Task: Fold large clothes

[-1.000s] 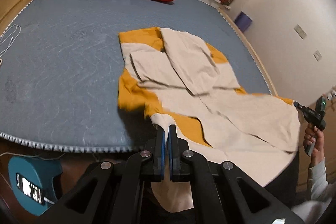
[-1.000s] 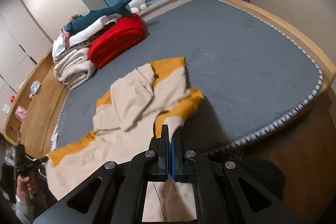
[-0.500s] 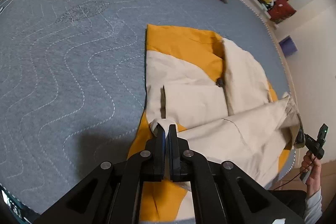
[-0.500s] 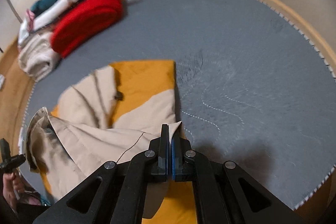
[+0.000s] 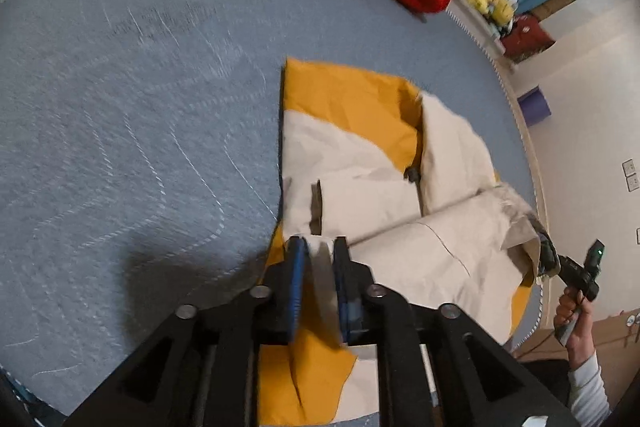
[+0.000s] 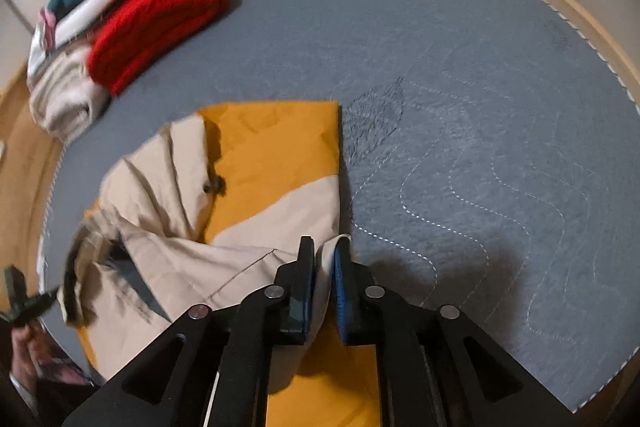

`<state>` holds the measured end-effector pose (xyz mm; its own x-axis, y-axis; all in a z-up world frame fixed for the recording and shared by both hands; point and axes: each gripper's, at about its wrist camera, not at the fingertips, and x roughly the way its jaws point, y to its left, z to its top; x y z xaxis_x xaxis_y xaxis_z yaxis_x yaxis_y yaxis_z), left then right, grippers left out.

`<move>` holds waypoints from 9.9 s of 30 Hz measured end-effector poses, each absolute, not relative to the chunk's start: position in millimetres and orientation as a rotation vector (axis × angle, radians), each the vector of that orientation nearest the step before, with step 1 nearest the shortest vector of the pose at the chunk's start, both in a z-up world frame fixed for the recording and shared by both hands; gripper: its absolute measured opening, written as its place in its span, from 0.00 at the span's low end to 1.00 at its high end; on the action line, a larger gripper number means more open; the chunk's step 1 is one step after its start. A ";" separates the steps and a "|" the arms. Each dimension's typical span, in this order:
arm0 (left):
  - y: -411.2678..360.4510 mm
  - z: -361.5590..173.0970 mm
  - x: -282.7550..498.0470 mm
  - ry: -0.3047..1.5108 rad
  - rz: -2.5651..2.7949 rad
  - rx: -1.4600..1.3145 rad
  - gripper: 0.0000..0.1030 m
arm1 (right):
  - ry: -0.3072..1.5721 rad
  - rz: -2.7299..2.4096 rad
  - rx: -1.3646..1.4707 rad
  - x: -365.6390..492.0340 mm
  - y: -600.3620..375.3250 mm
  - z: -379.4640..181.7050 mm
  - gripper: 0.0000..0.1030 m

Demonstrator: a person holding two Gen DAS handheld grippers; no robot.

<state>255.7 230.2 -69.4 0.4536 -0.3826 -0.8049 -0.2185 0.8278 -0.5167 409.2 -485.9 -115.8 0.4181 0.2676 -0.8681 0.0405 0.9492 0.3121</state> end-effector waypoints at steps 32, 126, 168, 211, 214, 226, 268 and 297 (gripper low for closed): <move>202.6 -91.3 299.1 1.167 -0.039 -0.376 0.03 | 1.273 0.226 0.183 403.9 -463.8 -163.3 0.04; 46.2 -66.5 138.3 0.962 0.034 -0.520 0.12 | 0.951 0.124 -0.016 234.8 -345.0 -69.9 0.44; 139.7 -88.2 173.3 0.751 0.086 -0.979 0.10 | 0.948 0.527 -0.125 246.9 -242.4 -116.0 0.44; -204.2 14.4 252.0 0.936 -0.355 -0.038 0.09 | 0.735 0.279 0.262 311.5 -416.5 -39.3 0.42; -254.0 -26.8 261.2 1.048 -0.440 0.010 0.09 | 0.760 0.220 0.347 319.8 -454.4 -40.9 0.42; -232.5 -2.8 196.1 1.036 -0.661 0.045 0.52 | 0.848 0.268 0.529 334.3 -504.4 -37.8 0.42; -65.4 -101.2 205.7 1.300 -0.378 -0.255 0.60 | 1.345 0.237 0.073 306.9 -432.3 -170.5 0.06; -49.9 -64.0 203.9 1.167 -0.448 -0.261 0.21 | 1.278 0.182 -0.094 291.8 -410.1 -164.4 0.16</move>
